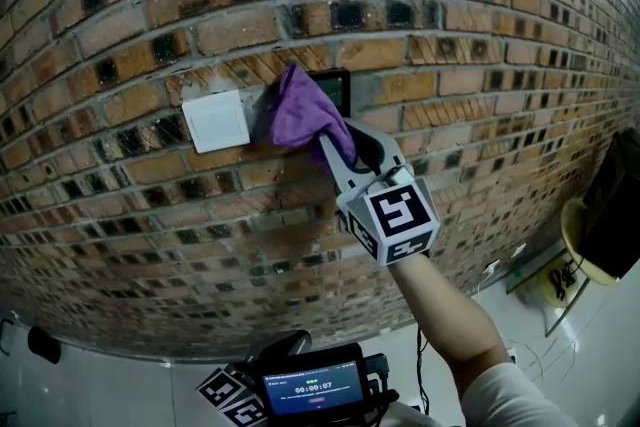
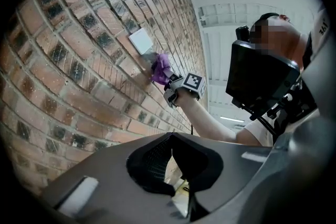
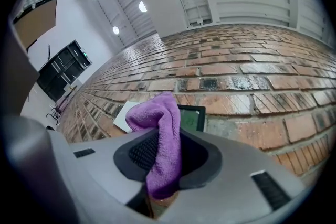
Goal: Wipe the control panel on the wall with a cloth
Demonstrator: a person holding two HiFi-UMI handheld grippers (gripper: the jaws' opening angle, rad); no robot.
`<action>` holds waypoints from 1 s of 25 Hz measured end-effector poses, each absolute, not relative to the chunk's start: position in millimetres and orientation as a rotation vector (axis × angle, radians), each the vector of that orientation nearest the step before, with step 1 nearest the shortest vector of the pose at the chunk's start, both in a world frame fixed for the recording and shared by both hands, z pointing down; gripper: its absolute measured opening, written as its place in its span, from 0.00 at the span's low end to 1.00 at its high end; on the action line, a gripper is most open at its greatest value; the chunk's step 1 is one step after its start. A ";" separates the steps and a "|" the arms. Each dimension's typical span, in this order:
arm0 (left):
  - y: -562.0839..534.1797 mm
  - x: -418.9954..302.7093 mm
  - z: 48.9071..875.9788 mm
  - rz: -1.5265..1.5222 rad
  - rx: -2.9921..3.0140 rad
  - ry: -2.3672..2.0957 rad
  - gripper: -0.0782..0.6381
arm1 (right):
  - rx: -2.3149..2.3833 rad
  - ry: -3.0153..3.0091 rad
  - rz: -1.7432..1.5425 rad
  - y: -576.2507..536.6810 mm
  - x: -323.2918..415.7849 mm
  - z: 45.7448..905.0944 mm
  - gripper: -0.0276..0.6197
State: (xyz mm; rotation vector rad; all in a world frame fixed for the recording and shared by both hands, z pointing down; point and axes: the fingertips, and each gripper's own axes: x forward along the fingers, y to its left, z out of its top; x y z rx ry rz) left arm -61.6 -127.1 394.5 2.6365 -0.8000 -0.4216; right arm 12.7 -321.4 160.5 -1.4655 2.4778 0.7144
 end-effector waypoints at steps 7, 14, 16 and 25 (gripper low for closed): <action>-124.8 -58.7 394.2 -0.415 2.638 -0.790 0.09 | -1.502 2.449 0.704 -320.9 29.1 159.0 0.20; -125.1 -57.1 395.0 -0.411 2.640 -0.782 0.09 | -1.551 2.408 0.695 -322.1 49.2 157.6 0.20; -124.8 -56.7 394.6 -0.409 2.640 -0.781 0.09 | -1.564 2.399 0.694 -321.9 53.4 157.6 0.20; -124.6 -56.5 392.7 -0.408 2.652 -0.773 0.09 | -1.628 2.354 0.698 -322.0 72.8 160.0 0.20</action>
